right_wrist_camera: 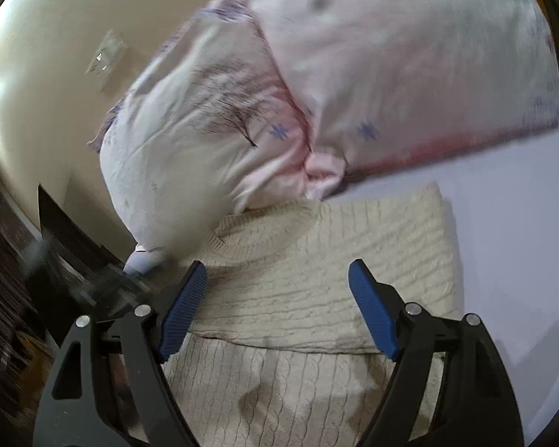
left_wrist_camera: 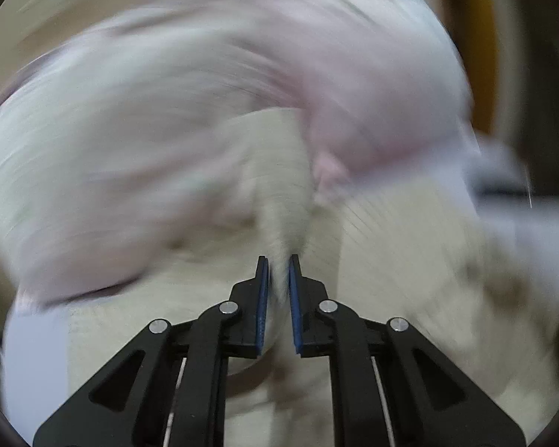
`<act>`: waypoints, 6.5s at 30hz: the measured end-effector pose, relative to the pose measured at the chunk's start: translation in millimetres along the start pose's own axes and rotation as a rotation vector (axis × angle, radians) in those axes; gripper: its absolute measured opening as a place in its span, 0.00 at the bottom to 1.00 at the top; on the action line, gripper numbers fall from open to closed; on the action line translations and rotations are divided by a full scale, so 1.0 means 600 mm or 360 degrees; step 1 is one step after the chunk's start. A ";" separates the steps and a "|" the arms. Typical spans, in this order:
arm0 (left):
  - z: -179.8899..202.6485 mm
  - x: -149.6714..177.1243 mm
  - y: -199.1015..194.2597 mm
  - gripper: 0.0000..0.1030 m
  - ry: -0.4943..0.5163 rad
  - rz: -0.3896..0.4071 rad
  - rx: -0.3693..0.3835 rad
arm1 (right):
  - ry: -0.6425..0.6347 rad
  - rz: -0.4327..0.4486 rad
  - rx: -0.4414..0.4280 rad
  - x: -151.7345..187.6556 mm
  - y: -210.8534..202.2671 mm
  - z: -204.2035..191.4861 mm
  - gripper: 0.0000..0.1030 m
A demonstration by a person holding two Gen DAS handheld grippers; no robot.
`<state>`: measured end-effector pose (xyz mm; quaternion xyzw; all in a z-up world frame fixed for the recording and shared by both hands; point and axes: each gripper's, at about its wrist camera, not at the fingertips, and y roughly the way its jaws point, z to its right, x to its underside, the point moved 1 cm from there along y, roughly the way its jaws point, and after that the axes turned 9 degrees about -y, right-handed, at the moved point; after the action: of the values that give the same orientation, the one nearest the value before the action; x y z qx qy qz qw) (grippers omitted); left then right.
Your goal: Fold small clothes
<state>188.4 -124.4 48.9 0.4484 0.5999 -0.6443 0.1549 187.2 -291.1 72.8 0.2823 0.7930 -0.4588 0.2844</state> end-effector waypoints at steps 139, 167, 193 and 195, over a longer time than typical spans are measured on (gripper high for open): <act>-0.204 0.031 0.006 0.50 -0.0895 -0.0379 0.0437 | 0.0051 -0.0442 -0.0299 0.010 0.164 0.067 0.63; -0.130 0.140 -0.136 0.99 -0.0854 -0.0074 0.0021 | -0.0350 0.0035 0.0330 0.086 -0.109 -0.060 0.98; -0.061 0.189 -0.077 0.99 -0.0665 -0.0381 -0.0174 | -0.0492 -0.0464 0.0736 0.215 0.026 -0.133 0.98; -0.061 0.190 -0.077 0.99 -0.0664 -0.0381 -0.0174 | -0.0492 -0.0464 0.0735 0.214 0.027 -0.131 0.98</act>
<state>106.1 -41.6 -4.1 0.2223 0.6378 -0.7032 0.2221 96.2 -190.4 5.4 0.1495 0.6474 -0.7002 0.2611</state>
